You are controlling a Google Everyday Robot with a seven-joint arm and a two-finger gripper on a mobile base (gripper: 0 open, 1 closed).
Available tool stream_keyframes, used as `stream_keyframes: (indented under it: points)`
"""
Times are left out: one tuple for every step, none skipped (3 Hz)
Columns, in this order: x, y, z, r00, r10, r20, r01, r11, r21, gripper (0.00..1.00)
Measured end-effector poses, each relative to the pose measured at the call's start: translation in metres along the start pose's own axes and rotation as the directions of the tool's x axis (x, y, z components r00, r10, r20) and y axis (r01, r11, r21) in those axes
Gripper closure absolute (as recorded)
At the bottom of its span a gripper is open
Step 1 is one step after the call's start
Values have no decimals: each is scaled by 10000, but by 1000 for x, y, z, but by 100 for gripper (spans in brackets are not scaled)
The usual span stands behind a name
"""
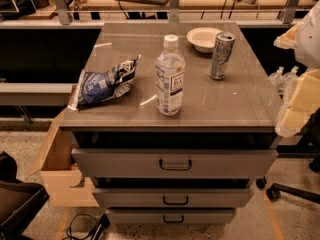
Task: Open top drawer
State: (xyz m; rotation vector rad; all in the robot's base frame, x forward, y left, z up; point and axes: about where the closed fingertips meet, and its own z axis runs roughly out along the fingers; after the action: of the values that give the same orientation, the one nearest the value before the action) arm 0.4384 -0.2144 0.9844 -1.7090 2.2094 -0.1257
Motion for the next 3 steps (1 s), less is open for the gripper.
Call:
stream_keyframes:
  points:
    - [-1,-1,0,10000,-28,18,28,10000,23,0]
    - [8,16,14,9998,-132,141,133,9998,-114,0]
    - [28,57,39,9977,-403,543,412,9990,-151,0]
